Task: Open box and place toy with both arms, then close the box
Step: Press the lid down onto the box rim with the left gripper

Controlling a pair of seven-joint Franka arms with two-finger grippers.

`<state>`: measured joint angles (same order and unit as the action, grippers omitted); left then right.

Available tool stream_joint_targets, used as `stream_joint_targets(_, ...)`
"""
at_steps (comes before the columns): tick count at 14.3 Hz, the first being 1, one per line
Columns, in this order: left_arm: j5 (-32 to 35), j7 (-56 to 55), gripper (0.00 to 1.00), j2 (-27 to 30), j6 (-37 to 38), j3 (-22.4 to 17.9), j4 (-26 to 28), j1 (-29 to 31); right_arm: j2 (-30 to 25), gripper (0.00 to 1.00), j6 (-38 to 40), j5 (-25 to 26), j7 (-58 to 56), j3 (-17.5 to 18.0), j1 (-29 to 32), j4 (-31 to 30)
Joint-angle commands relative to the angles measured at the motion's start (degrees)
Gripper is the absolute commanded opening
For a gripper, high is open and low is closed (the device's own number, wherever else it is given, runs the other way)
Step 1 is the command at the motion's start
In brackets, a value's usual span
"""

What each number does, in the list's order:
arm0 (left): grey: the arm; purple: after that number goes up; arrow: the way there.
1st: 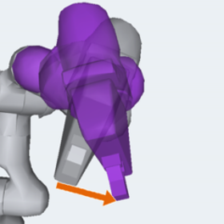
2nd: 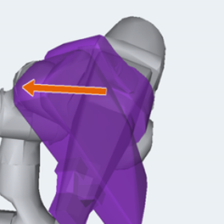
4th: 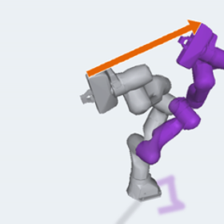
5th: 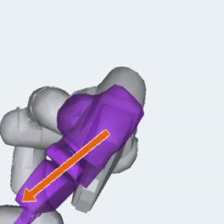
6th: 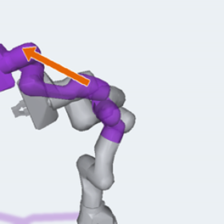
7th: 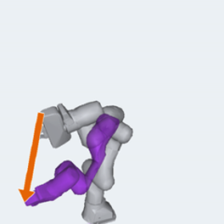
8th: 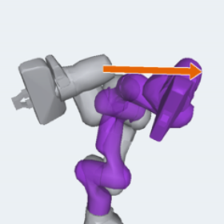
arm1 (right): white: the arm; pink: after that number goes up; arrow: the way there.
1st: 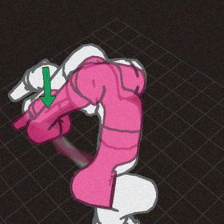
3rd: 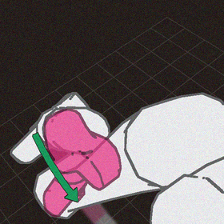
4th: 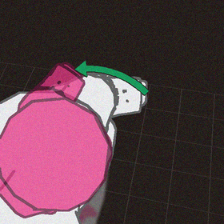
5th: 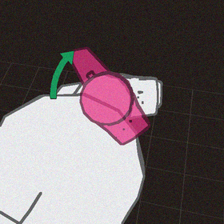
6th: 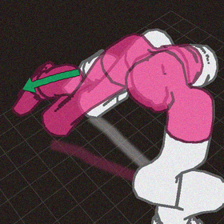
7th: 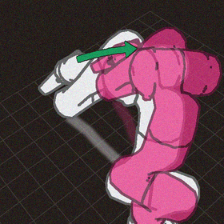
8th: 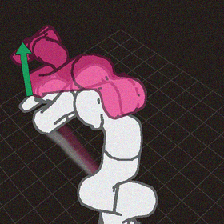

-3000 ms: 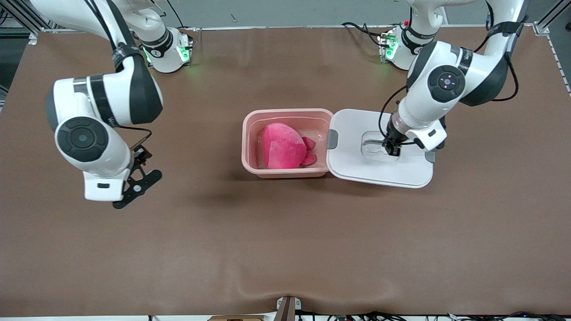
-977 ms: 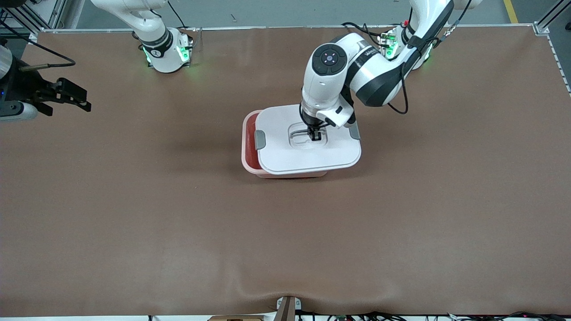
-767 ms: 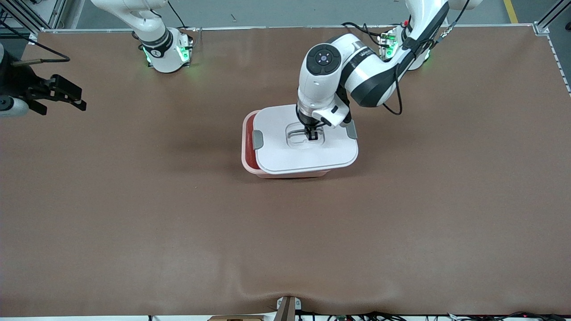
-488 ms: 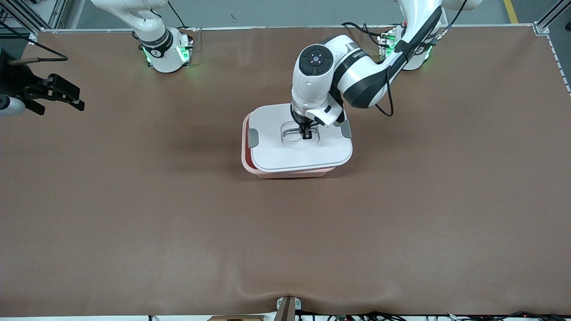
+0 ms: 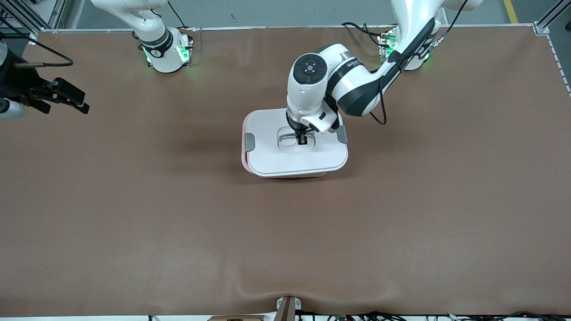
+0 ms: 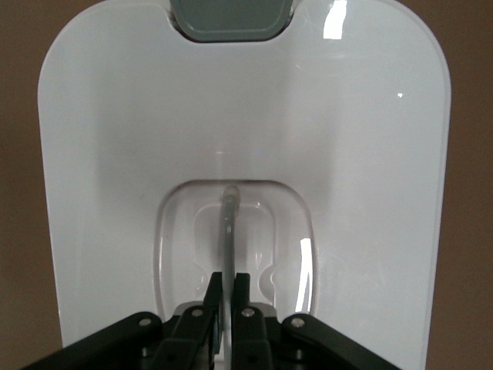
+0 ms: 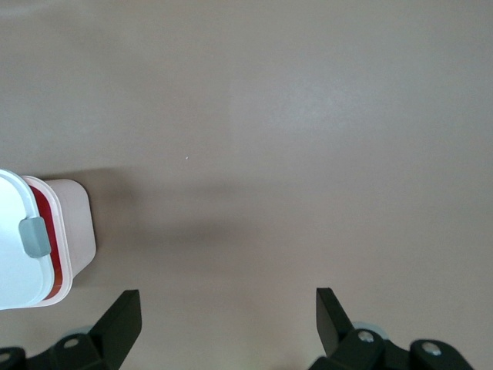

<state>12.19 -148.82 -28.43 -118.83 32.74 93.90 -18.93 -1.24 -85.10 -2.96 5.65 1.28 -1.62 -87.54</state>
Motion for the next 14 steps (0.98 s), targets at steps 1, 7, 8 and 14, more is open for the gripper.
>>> stream_joint_targets(1, 1.26, -1.56, 0.00, -1.19, 0.53, -0.22, -2.05, -1.28, 0.98, 1.00, 0.28, 0.68, 0.59, -0.05, 0.12, 2.02)
stream_joint_targets(7, 1.43, -2.79, 0.00, -2.15, 0.53, -0.22, -3.64, -1.81, 0.98, 1.00, 1.25, 1.12, -2.22, -0.40, 0.56, 2.11)
stream_joint_targets(8, 1.43, -2.79, 0.00, -2.50, 0.61, -0.31, -3.72, -1.81, 0.98, 1.00, 1.25, 1.12, -2.22, -0.40, 0.65, 2.11)
stream_joint_targets(14, 3.37, -3.41, 0.00, -3.74, 0.61, -0.75, -5.04, -3.39, 1.33, 1.00, 1.25, 1.21, -2.14, -0.32, 0.56, 1.85)
